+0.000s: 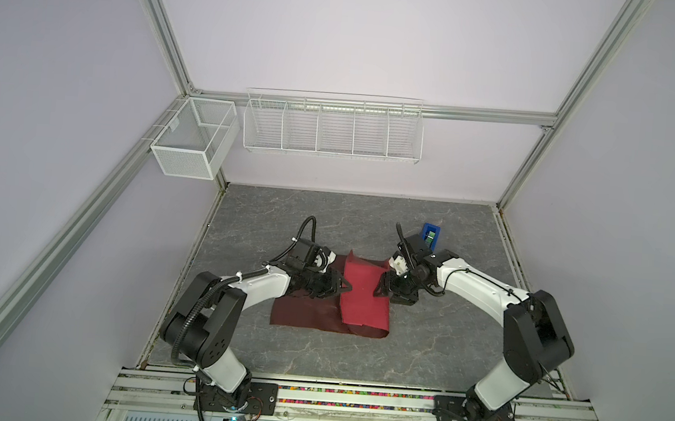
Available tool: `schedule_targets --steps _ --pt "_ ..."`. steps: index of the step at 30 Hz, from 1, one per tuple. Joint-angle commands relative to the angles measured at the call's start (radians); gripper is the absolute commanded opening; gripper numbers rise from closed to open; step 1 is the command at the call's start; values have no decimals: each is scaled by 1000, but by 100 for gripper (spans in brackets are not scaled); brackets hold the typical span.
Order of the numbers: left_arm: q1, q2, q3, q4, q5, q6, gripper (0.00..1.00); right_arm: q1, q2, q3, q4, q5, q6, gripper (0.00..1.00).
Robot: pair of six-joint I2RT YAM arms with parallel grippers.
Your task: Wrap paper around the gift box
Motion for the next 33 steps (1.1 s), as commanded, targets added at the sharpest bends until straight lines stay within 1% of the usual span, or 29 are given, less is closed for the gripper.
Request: schedule_targets --steps 1,8,13,20,24,29,30,32,33 --pt "-3 -33 23 -119 -73 43 40 7 16 13 -6 7 -8 67" --pt "-3 -36 40 -137 -68 49 28 16 11 20 -8 9 -4 67" --pt "-3 -12 40 -100 -51 32 23 16 -22 38 -24 19 -2 67" --pt "-3 29 40 -42 -39 -1 23 14 -34 41 -32 29 1 68" --pt "-2 37 32 -35 -39 0 23 10 -27 38 -29 41 1 68" --pt "1 38 17 -19 -39 -5 23 6 13 21 -1 21 1 68" --pt "2 36 18 -18 -38 -6 25 7 15 16 8 18 2 68" --pt "4 22 17 -18 -38 -12 34 6 19 6 15 18 5 68" --pt "5 13 19 -20 -39 -13 36 7 20 3 14 19 4 68"
